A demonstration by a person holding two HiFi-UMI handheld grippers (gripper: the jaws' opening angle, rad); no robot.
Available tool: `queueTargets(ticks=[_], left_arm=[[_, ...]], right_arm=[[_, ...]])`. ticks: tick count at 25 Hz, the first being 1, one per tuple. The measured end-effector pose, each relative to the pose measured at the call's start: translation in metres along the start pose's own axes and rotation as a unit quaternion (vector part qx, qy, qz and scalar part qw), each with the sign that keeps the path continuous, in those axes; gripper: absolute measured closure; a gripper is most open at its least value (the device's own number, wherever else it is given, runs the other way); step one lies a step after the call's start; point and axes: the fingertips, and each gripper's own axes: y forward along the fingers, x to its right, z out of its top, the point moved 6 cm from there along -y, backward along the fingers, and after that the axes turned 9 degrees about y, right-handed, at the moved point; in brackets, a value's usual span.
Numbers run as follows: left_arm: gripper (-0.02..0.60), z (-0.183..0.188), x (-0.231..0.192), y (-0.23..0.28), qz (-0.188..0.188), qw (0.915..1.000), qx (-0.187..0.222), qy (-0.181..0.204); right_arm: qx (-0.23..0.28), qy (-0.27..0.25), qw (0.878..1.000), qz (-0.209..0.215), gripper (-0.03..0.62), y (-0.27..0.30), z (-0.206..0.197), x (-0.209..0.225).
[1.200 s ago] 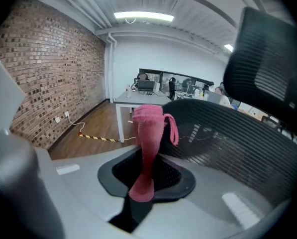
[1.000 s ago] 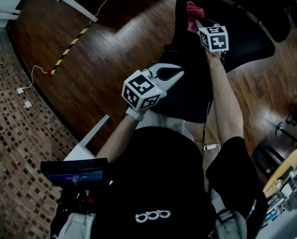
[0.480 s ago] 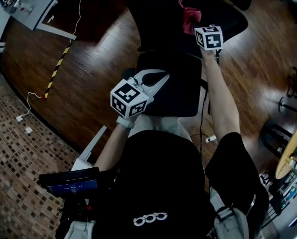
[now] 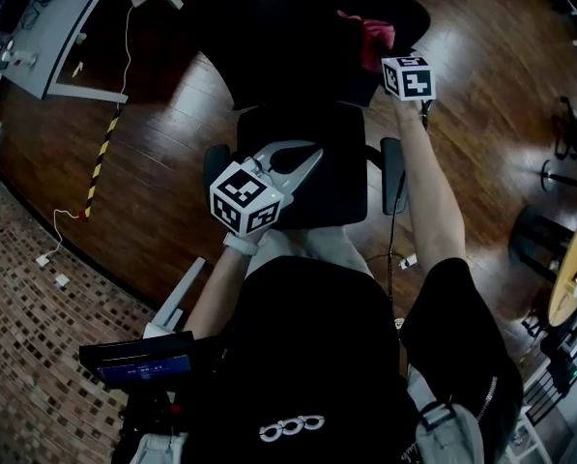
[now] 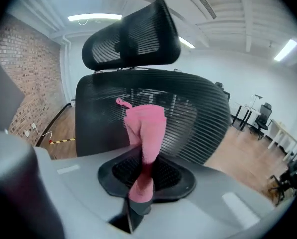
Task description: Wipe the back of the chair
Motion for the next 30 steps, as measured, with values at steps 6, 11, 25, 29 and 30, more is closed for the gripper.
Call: queueTargets(ticks=[6,11,25,29,30], left_arm=[[0.597,-0.002,0.02,0.038,-0.016,0.9999,-0.002,0.0],[0.597,-0.002,0.031,0.059,-0.024,0.9997,-0.001,0.001],[0.597,-0.01,0.035,0.046,-0.018,0.9997,0.011,-0.009],[0.597,-0.013,0.026,0.023,-0.003,0.9998,0.016,-0.014],[0.597,-0.014,0.024,0.016,0.002,0.9997,0.017,-0.015]], right_arm=[[-0.004,0.019,0.999,-0.033,0.545,-0.024,-0.025,0.056],[-0.008,0.028,0.998,-0.059,0.545,-0.037,-0.036,0.091],[-0.025,0.034,0.995,-0.086,0.545,-0.049,-0.055,0.1],[-0.029,0.016,0.997,-0.064,0.546,-0.032,-0.049,0.067],[-0.03,0.012,0.998,-0.057,0.546,-0.027,-0.047,0.057]])
